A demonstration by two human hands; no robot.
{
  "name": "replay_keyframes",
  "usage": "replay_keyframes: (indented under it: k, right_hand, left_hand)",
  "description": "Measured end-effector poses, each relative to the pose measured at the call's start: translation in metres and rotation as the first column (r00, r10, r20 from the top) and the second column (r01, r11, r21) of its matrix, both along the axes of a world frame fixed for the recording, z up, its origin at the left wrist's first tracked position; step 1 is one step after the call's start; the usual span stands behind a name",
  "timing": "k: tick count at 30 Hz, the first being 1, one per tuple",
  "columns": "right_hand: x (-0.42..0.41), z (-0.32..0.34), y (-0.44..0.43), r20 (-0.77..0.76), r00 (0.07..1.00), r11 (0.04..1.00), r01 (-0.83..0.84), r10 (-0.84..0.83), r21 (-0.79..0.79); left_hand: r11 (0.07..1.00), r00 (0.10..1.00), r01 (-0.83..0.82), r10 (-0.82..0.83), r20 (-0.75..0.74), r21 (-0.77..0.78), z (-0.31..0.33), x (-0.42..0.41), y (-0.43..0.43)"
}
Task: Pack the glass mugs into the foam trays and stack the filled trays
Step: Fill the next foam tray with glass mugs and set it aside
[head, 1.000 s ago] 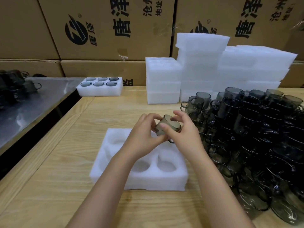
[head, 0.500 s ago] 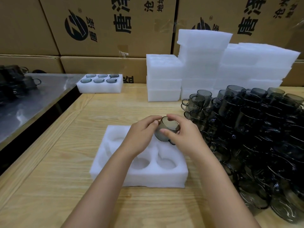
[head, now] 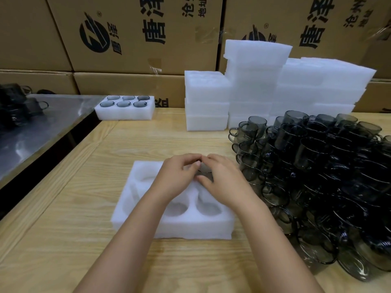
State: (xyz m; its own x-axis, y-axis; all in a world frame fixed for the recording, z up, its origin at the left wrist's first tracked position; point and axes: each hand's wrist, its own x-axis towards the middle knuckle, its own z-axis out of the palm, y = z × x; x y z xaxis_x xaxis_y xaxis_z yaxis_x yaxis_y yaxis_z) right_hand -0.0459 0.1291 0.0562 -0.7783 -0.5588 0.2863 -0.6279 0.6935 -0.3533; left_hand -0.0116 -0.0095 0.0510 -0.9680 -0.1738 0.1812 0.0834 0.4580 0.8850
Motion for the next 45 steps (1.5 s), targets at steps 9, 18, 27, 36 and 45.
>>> replay_keyframes:
  k: [9, 18, 27, 36, 45]
  right_hand:
    - [0.012, -0.013, 0.003, 0.093, 0.996, 0.937, -0.016, -0.018, 0.35]
    - [0.013, -0.01, 0.004, 0.224, 0.975, 0.966, -0.052, -0.006, 0.253]
    - [0.008, -0.005, 0.048, -0.332, 0.77, 0.739, 0.628, -0.545, 0.244]
    - [0.003, -0.008, 0.048, -0.227, 0.882, 0.86, 0.46, -0.413, 0.222]
    - [0.019, 0.047, 0.015, -0.034, 0.982, 0.873, 0.147, -0.184, -0.464]
  left_hand:
    - [0.782, 0.979, 0.12, 0.01, 0.205, -0.612, -0.001, -0.002, 0.007]
    - [0.667, 0.958, 0.2, 0.019, 0.285, -0.718, -0.001, 0.001, 0.007]
    - [0.746, 0.991, 0.052, 0.045, 0.129, -0.664, -0.009, 0.007, 0.011]
    - [0.977, 0.983, -0.184, 0.181, -0.04, -0.105, -0.006, 0.012, 0.007]
    - [0.993, 0.957, 0.025, 0.011, -0.291, 0.12, -0.001, 0.02, 0.003]
